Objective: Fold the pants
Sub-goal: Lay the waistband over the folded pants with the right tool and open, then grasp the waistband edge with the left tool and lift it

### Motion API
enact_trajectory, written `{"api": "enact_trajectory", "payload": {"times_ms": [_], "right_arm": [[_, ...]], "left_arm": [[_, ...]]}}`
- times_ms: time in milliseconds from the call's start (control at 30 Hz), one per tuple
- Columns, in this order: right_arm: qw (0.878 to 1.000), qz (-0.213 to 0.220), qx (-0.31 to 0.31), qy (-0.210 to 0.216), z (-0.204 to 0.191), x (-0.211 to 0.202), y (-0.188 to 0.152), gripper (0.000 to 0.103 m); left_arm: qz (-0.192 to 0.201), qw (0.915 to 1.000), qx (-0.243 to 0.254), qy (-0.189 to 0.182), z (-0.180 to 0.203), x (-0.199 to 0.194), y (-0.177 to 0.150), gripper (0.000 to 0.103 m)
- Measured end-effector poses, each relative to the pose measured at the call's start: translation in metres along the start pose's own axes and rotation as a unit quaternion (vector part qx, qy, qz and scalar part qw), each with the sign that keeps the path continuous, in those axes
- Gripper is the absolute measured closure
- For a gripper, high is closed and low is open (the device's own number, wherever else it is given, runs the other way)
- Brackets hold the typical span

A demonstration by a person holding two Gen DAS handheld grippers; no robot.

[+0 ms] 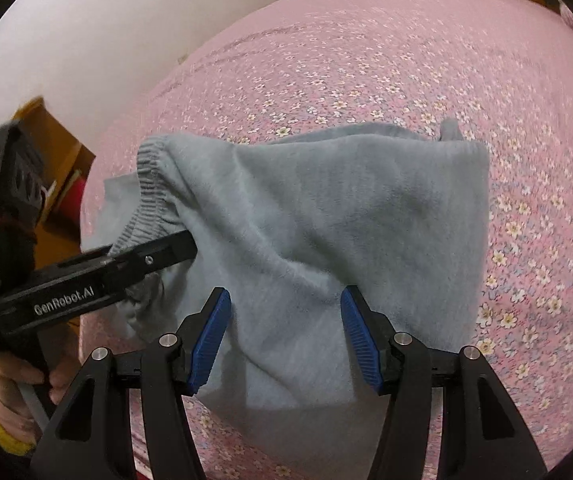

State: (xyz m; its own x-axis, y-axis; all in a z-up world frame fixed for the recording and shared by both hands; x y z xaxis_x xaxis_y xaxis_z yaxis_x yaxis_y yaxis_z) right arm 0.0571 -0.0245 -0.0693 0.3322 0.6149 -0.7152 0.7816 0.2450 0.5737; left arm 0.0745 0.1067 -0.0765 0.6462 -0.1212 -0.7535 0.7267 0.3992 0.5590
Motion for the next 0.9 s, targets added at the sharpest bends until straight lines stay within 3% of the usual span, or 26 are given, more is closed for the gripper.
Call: {"api": "enact_trajectory", "payload": {"times_ms": [133, 367, 433, 500, 633, 900], "right_arm": [[0.999, 0.012, 0.019, 0.041, 0.004, -0.004, -0.003, 0.028], [1.0, 0.017, 0.003, 0.011, -0.007, -0.01, 0.001, 0.026], [0.999, 0.031, 0.005, 0.002, -0.004, -0.02, 0.004, 0.026], [0.999, 0.051, 0.009, -0.003, -0.001, -0.03, 0.007, 0.026], [0.997, 0.078, 0.023, -0.01, 0.006, -0.046, 0.011, 0.026], [0.995, 0.093, 0.021, -0.007, 0.011, -0.061, 0.009, 0.026]], "left_arm": [[0.009, 0.9999, 0.008, 0.006, 0.005, 0.002, -0.002, 0.052], [0.02, 0.9991, 0.033, 0.019, 0.014, 0.006, -0.005, 0.046], [0.023, 0.9985, 0.042, 0.026, 0.016, 0.004, -0.004, 0.069], [0.028, 0.9986, 0.038, 0.025, 0.013, -0.002, -0.002, 0.083], [0.042, 0.9989, 0.02, -0.004, 0.009, -0.023, 0.002, 0.085], [0.072, 0.9956, 0.041, -0.044, 0.028, -0.072, 0.013, 0.085]]}}
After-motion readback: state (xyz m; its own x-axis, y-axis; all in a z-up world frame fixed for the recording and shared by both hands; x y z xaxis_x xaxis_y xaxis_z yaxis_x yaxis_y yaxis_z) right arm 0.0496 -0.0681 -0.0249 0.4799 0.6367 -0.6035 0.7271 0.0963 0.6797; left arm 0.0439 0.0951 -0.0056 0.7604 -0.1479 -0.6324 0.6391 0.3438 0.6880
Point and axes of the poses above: each gripper's, at about its wrist camera, not at the fingertips, and x roughly the way its jaws point, z to its right, y to its top, the point moved 3 cm from there along x, roughly the way its jaws point, and after that the axes turned 9 degrees about z, right-handed, at the moved point
